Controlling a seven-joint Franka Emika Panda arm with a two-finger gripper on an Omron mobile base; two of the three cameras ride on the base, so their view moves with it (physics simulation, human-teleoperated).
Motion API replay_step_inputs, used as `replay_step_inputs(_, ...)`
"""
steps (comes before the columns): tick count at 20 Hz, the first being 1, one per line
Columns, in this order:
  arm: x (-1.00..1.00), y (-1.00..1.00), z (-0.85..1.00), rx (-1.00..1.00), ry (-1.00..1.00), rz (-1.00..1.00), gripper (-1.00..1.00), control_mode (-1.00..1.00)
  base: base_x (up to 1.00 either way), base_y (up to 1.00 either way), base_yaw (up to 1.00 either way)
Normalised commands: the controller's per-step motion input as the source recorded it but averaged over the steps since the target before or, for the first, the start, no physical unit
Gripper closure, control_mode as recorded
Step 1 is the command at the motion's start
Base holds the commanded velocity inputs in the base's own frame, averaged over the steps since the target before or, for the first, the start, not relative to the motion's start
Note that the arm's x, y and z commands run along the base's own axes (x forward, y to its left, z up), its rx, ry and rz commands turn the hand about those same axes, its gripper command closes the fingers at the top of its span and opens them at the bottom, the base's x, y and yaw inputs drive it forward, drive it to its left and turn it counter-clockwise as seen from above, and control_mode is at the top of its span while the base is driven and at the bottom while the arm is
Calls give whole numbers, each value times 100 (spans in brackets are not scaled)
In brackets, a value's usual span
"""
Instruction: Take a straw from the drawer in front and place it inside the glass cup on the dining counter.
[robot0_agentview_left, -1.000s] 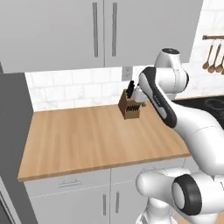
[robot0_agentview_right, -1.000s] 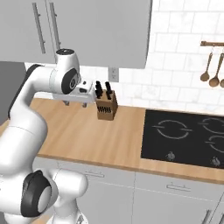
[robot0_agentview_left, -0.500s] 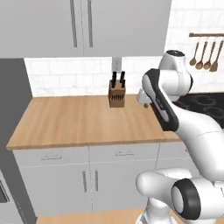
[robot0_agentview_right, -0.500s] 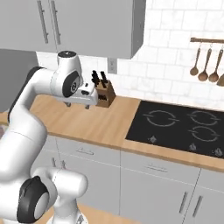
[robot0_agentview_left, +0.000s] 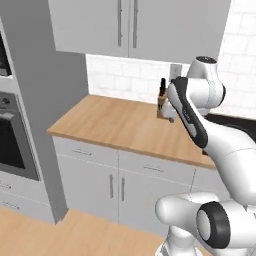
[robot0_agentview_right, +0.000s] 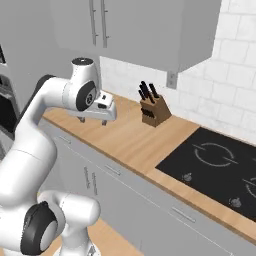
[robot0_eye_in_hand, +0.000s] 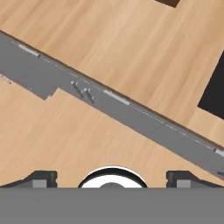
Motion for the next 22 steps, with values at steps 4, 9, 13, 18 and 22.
replay_step_inputs(4, 0, 0, 0, 0, 0, 0, -100, 100, -3, -80, 52)
replay_step_inputs(9, 0, 0, 0, 0, 0, 0, -100, 100, -14, -82, 28)
replay_step_inputs(13, 0, 0, 0, 0, 0, 0, -100, 100, -1, -63, 23)
replay_step_inputs(18, 0, 0, 0, 0, 0, 0, -100, 100, 20, -47, 32)
replay_step_inputs(22, 0, 0, 0, 0, 0, 0, -100, 100, 24, -47, 46)
